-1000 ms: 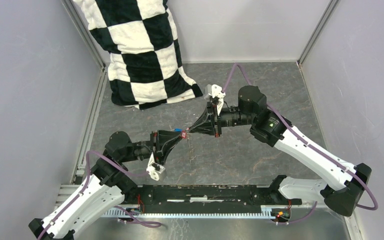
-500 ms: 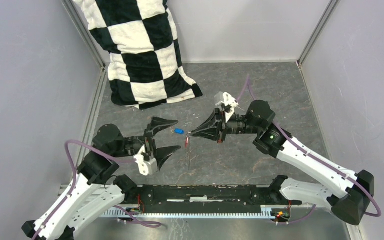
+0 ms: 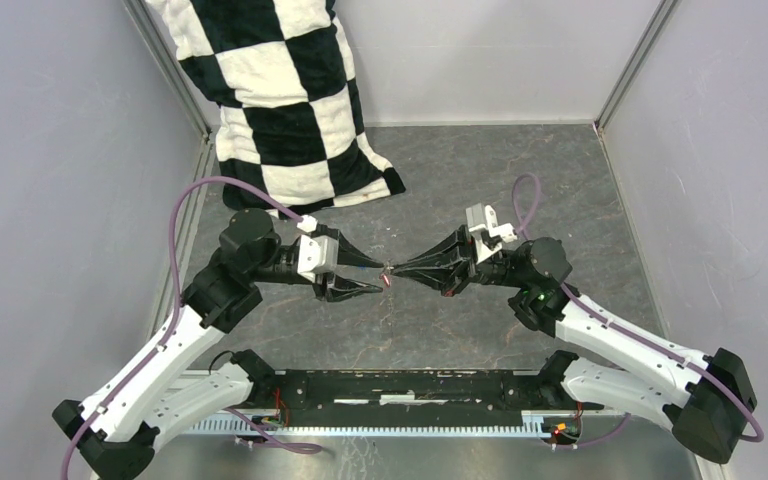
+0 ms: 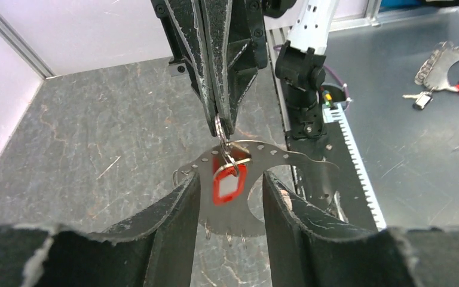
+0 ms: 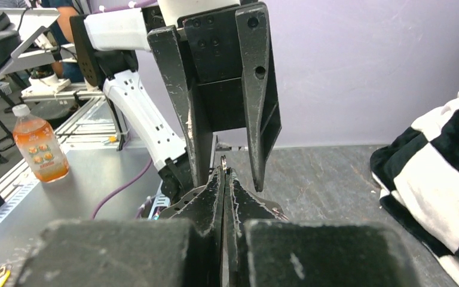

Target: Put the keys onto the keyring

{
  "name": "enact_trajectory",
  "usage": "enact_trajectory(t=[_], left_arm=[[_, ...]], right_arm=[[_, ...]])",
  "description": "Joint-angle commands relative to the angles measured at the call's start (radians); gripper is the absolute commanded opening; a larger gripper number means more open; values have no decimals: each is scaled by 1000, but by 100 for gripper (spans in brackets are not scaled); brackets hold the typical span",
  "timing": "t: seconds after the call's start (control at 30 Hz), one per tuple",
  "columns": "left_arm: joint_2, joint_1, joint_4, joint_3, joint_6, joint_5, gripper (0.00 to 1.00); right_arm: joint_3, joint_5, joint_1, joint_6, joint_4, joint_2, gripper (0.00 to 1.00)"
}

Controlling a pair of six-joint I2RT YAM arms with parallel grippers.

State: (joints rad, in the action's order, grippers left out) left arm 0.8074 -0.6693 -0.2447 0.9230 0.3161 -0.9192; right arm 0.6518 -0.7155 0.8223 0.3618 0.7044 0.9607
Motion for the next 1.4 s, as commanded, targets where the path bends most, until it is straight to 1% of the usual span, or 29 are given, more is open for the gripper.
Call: enact_trajectory(t=[0.0, 0.13, 0.27, 0.53, 0.73, 0.8, 0.9, 1.03, 1.1, 1.23, 1.37], left_arm=[[-20, 2, 65, 44, -148, -27, 49], [-27, 2, 93, 37, -168, -26, 49], [-27, 2, 115, 36, -173, -12, 55], [-10, 2, 156, 37, -191, 23, 54], [-16, 2, 193, 5, -243, 47, 50], [-14, 2, 210, 1, -256, 74, 47], [-9, 2, 233, 2, -272, 76, 44], [-4, 2, 212, -7, -275, 61, 31], [-4, 2, 187, -9, -264, 59, 28], [-17, 2, 154, -15, -259, 64, 29], [-28, 2, 158, -23, -279, 64, 37]], right_arm=[[-15, 52, -3, 45, 194, -19, 0], [-12, 54, -4, 44, 186, -15, 0], [-8, 48, -2, 46, 179, -11, 0], [2, 30, 4, 41, 160, 2, 0], [16, 28, 9, 23, 121, 4, 0], [17, 27, 13, 18, 111, 8, 0], [20, 31, 15, 13, 103, 8, 0], [25, 36, 18, 7, 95, 5, 0], [29, 36, 20, 2, 87, 3, 0], [32, 39, 19, -6, 74, 0, 0], [35, 40, 20, -6, 73, 4, 0]])
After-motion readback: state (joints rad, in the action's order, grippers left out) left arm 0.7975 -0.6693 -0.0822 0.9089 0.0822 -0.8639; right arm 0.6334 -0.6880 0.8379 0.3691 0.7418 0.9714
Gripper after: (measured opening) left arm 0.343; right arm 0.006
